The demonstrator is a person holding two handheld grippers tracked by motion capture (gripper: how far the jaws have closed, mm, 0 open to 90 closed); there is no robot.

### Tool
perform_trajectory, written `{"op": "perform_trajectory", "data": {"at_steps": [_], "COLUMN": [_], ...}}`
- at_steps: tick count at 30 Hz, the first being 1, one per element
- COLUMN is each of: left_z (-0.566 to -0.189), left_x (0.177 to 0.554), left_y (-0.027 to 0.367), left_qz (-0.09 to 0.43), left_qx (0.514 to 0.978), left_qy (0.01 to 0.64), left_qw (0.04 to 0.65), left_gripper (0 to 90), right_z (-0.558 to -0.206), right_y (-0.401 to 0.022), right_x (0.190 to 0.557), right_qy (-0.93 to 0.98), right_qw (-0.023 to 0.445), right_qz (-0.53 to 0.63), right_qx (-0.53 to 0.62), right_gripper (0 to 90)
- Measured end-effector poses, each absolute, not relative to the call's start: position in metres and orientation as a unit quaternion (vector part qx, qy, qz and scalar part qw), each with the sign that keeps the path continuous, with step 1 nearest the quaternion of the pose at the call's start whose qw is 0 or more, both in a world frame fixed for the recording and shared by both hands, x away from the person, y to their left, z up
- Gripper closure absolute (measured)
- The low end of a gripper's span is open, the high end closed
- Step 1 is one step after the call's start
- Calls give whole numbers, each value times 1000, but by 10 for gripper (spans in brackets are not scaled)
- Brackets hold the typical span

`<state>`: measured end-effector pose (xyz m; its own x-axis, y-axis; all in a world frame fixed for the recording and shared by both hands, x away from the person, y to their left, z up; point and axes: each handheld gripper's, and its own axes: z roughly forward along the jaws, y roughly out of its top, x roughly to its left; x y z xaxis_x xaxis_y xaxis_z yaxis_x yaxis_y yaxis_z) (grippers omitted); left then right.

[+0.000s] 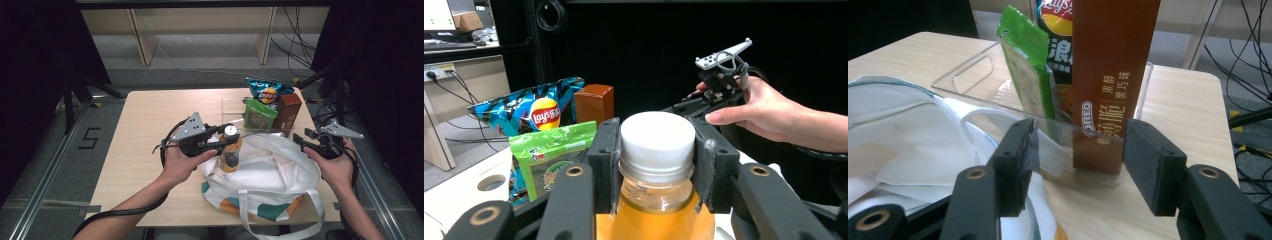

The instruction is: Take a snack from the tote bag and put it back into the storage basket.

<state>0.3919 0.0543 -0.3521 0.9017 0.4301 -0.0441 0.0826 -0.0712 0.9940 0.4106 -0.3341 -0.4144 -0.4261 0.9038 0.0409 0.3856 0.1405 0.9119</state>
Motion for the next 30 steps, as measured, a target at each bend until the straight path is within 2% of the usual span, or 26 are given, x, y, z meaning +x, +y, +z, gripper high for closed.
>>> {"op": "perform_trajectory", "data": {"at_steps": [11,18,30], "left_z": [-343,-338,-329], "left_x": [395,397,402], "left_y": [59,59,62], "left_qz": [134,134,140], "left_qx": [715,714,710], "left_qy": [181,183,183], "left_qw": [662,662,665], "left_gripper": [588,588,588], "right_z": [-414,-411,-411], "right_y": [-333,-332,-334], "right_x": [409,406,407], "right_qy": [700,688,697], "right_qw": [281,262,280], "right_qz": [471,480,477], "right_qx": [458,476,456], "right_gripper": [475,473,470]}}
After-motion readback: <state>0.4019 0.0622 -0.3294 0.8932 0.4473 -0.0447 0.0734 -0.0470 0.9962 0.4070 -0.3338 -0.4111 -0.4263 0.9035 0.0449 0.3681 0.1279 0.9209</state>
